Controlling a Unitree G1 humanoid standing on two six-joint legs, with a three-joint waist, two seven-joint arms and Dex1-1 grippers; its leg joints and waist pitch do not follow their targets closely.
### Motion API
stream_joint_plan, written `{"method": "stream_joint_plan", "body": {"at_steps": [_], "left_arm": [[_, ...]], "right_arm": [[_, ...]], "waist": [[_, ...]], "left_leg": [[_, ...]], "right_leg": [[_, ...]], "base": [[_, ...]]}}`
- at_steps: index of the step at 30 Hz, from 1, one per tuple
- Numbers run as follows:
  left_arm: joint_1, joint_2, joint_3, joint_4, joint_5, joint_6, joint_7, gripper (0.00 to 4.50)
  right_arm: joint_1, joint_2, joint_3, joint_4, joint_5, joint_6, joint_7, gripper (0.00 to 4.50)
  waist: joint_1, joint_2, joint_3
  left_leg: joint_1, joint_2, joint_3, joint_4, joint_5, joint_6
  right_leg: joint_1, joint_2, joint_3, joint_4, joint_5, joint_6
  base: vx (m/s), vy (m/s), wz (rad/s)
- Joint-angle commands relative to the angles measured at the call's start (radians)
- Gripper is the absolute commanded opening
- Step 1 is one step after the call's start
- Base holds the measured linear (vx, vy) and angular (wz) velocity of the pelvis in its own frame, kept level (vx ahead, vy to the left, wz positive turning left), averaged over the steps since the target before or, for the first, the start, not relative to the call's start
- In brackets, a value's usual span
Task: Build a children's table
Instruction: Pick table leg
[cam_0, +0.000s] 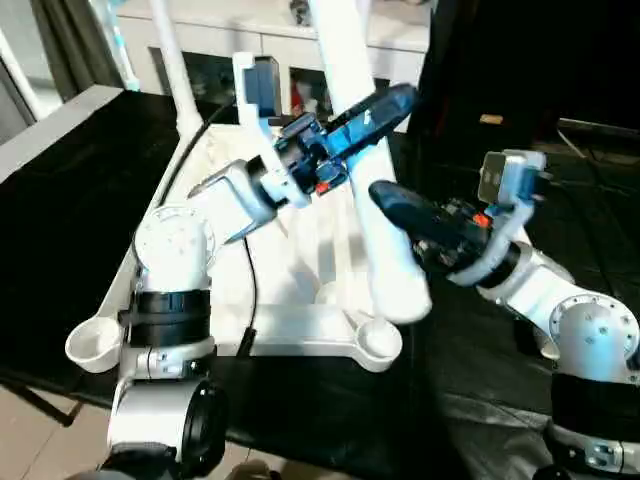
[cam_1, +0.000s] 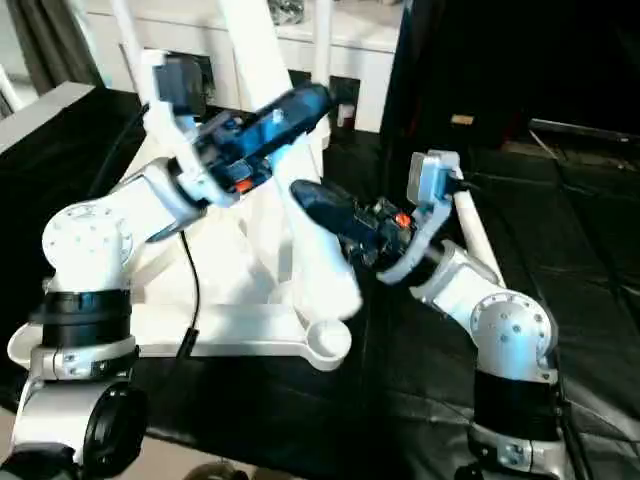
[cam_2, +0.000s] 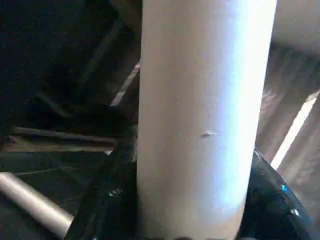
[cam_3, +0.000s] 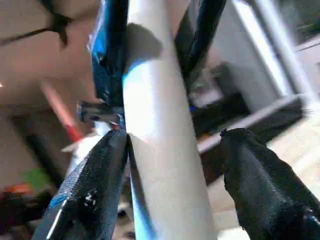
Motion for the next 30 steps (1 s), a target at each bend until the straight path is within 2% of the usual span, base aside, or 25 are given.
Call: {"method": "stream_joint_plan", "body": {"at_steps": [1,2,3,4,6,7,8,11,13,21,22,30], "left_arm": [[-0.041,0.022,-0.039,-0.002,0.058,-0.037,0.010,1.85],[-0.055,0.049,-0.071,0.013,0.112,-0.056,0.020,1.85],[-0.067,0.070,-0.091,0.023,0.142,-0.055,0.025,1.85],[-0.071,0.078,-0.098,0.025,0.150,-0.057,0.023,1.85],[-0.080,0.089,-0.107,0.030,0.162,-0.055,0.019,1.85],[-0.081,0.090,-0.108,0.030,0.162,-0.053,0.019,1.84],[-0.089,0.101,-0.117,0.031,0.170,-0.056,0.006,1.84],[-0.094,0.109,-0.128,0.031,0.179,-0.055,0.000,1.84],[-0.097,0.113,-0.140,0.033,0.194,-0.065,-0.009,1.84],[-0.099,0.117,-0.183,0.009,0.228,-0.079,-0.022,1.84],[-0.099,0.117,-0.187,0.007,0.232,-0.080,-0.023,1.84],[-0.107,0.122,-0.223,0.004,0.267,-0.108,-0.033,1.84]], "right_arm": [[-0.001,-0.022,0.005,-0.002,-0.076,-0.046,-0.045,3.51],[-0.004,-0.050,0.031,-0.016,-0.124,-0.072,-0.050,3.62],[-0.006,-0.077,0.053,-0.027,-0.150,-0.057,-0.063,3.73],[-0.007,-0.088,0.062,-0.031,-0.156,-0.049,-0.062,3.73],[-0.010,-0.113,0.081,-0.035,-0.159,-0.027,-0.065,3.94],[-0.010,-0.116,0.083,-0.036,-0.159,-0.024,-0.065,4.03],[-0.013,-0.143,0.112,-0.037,-0.182,-0.028,-0.054,4.12],[-0.018,-0.149,0.126,-0.030,-0.195,-0.032,-0.053,4.45],[-0.026,-0.141,0.129,-0.020,-0.204,-0.029,-0.061,4.49],[-0.068,-0.144,0.202,0.002,-0.251,-0.006,-0.099,4.50],[-0.071,-0.144,0.210,0.005,-0.255,-0.004,-0.097,4.50],[-0.092,-0.141,0.267,0.026,-0.277,0.007,-0.059,4.50]], "waist": [[0.000,-0.005,-0.073],[-0.002,-0.007,-0.073],[0.000,-0.004,-0.074],[-0.001,-0.001,-0.073],[-0.002,-0.003,-0.074],[-0.002,0.002,-0.075],[-0.003,0.000,-0.075],[-0.003,0.000,-0.075],[-0.005,-0.001,-0.074],[-0.010,-0.002,-0.073],[-0.011,-0.007,-0.073],[-0.010,-0.007,-0.074]], "left_leg": [[0.015,0.062,-0.026,-0.071,-0.051,-0.023],[0.014,0.061,-0.025,-0.069,-0.041,-0.020],[0.017,0.060,-0.025,-0.069,-0.035,-0.024],[0.018,0.059,-0.024,-0.069,-0.033,-0.023],[0.015,0.058,-0.024,-0.068,-0.032,-0.020],[0.016,0.058,-0.023,-0.066,-0.031,-0.018],[0.014,0.059,-0.024,-0.065,-0.034,-0.012],[0.014,0.059,-0.023,-0.063,-0.034,-0.007],[0.014,0.059,-0.022,-0.064,-0.049,-0.001],[0.017,0.062,-0.022,-0.066,-0.061,-0.007],[0.016,0.062,-0.022,-0.066,-0.059,-0.007],[0.013,0.061,-0.022,-0.064,-0.045,0.001]], "right_leg": [[0.058,-0.093,0.057,-0.079,-0.082,-0.111],[0.060,-0.094,0.057,-0.078,-0.057,-0.118],[0.058,-0.091,0.057,-0.076,-0.054,-0.109],[0.057,-0.089,0.057,-0.076,-0.050,-0.108],[0.062,-0.093,0.057,-0.074,-0.032,-0.123],[0.061,-0.093,0.057,-0.073,-0.024,-0.131],[0.063,-0.093,0.056,-0.072,-0.013,-0.148],[0.063,-0.093,0.056,-0.071,-0.002,-0.166],[0.063,-0.094,0.056,-0.074,-0.020,-0.175],[0.061,-0.096,0.057,-0.074,-0.052,-0.181],[0.062,-0.095,0.057,-0.074,-0.052,-0.180],[0.062,-0.096,0.058,-0.071,-0.035,-0.180]], "base": [[0.000,0.000,0.00],[0.000,0.000,0.00],[0.000,0.000,0.00],[0.000,0.000,0.00],[0.000,0.000,0.00],[0.000,0.000,0.00],[0.000,0.000,0.00],[0.000,0.000,0.00],[0.000,0.000,0.00],[0.000,0.000,0.00],[0.000,0.000,0.00],[0.000,0.000,0.00]]}}
